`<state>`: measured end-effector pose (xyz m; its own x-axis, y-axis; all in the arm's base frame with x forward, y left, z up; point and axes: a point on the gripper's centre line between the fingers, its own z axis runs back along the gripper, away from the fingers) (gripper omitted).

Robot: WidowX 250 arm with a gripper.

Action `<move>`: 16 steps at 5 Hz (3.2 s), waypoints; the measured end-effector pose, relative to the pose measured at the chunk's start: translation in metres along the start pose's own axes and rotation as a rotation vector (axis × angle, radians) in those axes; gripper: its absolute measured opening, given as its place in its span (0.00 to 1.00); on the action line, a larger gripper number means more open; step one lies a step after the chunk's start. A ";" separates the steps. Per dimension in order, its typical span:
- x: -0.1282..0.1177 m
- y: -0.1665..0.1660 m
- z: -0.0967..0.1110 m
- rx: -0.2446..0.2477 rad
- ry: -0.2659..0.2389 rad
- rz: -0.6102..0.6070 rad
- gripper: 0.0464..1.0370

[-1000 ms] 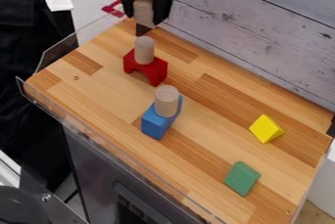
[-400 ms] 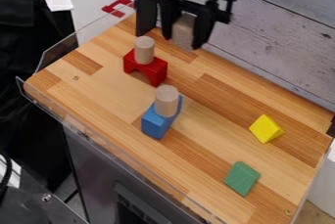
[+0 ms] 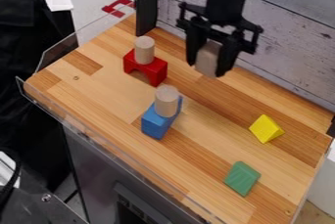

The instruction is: Remove the cube from the tower and put it in the middle of the table

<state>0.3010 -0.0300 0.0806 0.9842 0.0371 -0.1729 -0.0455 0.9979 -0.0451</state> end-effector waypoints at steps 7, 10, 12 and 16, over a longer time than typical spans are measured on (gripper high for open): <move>0.020 -0.027 -0.068 -0.092 0.091 -0.058 0.53; 0.010 -0.021 -0.043 -0.003 0.031 -0.007 0.97; -0.003 -0.012 0.021 0.074 -0.097 0.007 0.96; -0.026 0.036 0.041 0.039 -0.129 0.110 0.96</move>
